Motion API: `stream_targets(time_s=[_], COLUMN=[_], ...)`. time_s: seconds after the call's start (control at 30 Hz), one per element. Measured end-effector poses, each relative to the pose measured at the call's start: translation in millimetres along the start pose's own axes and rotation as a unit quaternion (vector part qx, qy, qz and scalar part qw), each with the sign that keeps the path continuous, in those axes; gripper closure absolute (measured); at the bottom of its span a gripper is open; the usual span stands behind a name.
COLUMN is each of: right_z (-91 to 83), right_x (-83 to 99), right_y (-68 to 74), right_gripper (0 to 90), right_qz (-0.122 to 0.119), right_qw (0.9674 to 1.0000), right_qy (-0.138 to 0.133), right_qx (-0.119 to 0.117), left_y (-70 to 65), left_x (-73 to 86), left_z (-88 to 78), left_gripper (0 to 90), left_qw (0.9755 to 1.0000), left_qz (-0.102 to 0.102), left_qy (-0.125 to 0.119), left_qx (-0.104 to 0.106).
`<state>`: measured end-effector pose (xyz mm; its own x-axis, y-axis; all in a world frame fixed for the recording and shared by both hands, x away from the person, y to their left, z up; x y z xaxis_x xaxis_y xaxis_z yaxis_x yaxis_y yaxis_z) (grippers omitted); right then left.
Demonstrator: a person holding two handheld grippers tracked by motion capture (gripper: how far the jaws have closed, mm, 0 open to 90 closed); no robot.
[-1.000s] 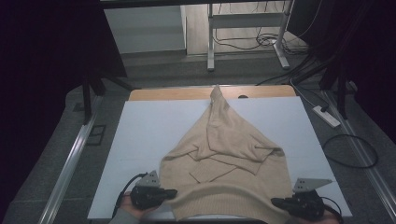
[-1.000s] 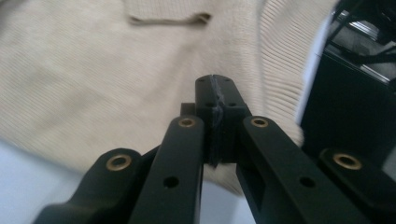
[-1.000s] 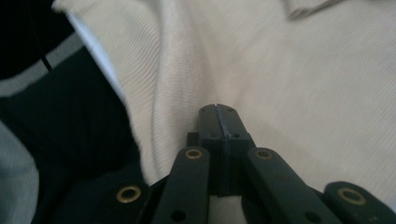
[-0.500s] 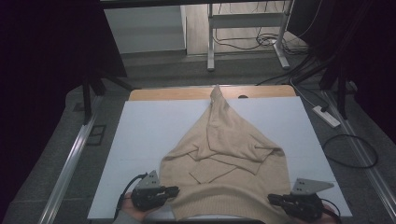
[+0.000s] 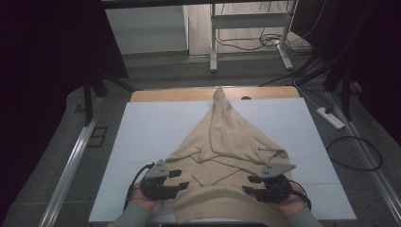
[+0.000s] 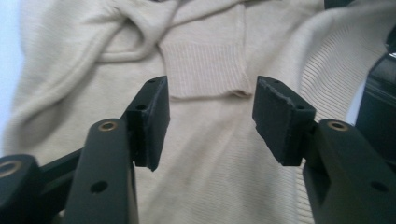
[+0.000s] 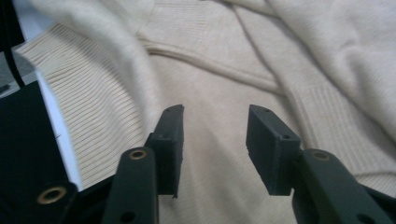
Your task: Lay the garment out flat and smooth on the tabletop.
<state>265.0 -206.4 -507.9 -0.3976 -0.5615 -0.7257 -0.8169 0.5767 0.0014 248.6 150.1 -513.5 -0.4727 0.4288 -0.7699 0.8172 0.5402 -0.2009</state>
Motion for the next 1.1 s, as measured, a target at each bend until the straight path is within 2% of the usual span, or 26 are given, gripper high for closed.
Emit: stream_targets(time_s=[0.2,0.33,0.43,0.5,0.6,0.8,0.97,1.1], right_z=[6.0,11.3,17.8,23.2,32.3,49.9,66.3,77.7], right_x=[-8.5,-18.4,-28.4,-34.2,-43.5,-60.3,-68.8,-69.7], right_y=[-15.1,-27.1,-34.9,-39.4,-44.7,-55.9,-61.2,-61.6], right_gripper=[50.3,49.1,47.1,45.6,43.9,41.6,39.0,37.8], right_qz=[-0.006,-0.011,-0.029,-0.036,-0.048,-0.055,-0.062,-0.08], right_qw=[0.9998,0.9995,0.9984,0.998,0.9973,0.9972,0.9967,0.9941], right_qy=[-0.009,-0.014,-0.017,-0.017,-0.014,-0.012,0.001,0.023], right_qx=[0.018,0.028,0.045,0.049,0.053,0.049,0.052,0.07], left_y=[14.6,21.8,26.0,28.2,30.0,34.0,34.5,31.9], left_x=[-3.1,-5.2,-7.0,-8.0,-9.1,-11.7,-11.1,-11.2], left_z=[1.7,4.7,6.8,8.7,11.8,14.8,18.1,18.3], left_gripper=[38.6,36.1,32.9,30.8,29.9,29.0,28.5,28.4], left_qw=[0.9999,1.0,1.0,0.9999,0.9999,0.9999,0.9998,0.9997], left_qz=[-0.006,-0.002,-0.002,0.0,0.003,0.007,0.008,0.013], left_qy=[0.001,0.007,0.007,0.007,0.01,0.01,0.017,0.019], left_qx=[-0.008,-0.003,-0.003,-0.008,-0.002,0.007,0.01,0.008])
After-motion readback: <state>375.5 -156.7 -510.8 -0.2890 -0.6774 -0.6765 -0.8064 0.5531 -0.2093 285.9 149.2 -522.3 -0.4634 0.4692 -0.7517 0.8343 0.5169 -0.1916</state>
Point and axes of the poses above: each handheld gripper's, and its own axes: z roughly forward along the jaws, x roughly out of its underside, y roughly to its left, the point moved 2 cm from there along z, roughly forward along the jaws, and after that the axes turned 5 degrees about x, right-handed, at the moved point
